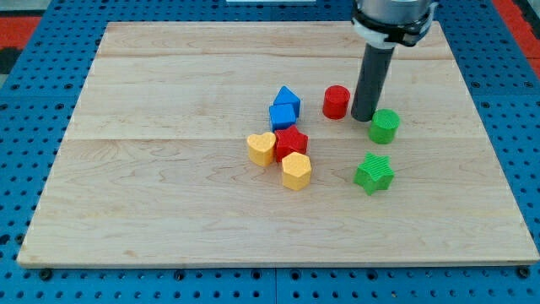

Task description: Move the green circle to the bottom right of the green star

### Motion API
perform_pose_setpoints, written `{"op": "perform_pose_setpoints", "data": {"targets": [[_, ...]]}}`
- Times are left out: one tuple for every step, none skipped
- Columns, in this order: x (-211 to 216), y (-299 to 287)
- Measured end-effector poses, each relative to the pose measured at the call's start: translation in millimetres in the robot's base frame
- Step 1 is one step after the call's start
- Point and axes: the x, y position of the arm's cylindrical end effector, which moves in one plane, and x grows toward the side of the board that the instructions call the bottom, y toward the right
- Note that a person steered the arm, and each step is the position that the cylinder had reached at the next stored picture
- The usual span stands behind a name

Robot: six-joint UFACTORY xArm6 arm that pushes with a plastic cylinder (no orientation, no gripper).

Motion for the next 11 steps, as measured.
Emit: {"op": "perform_pose_setpoints", "data": {"targets": [[29.9, 27.2], [62.3, 53.2], [27.6, 53.9], [60.1, 72.3], [80.9, 76.7], [54.8, 84.2], [99.8, 111.1], [129.4, 109.2], [127.6, 93.0], [89.7, 93.3], [112.7, 77.6]]}}
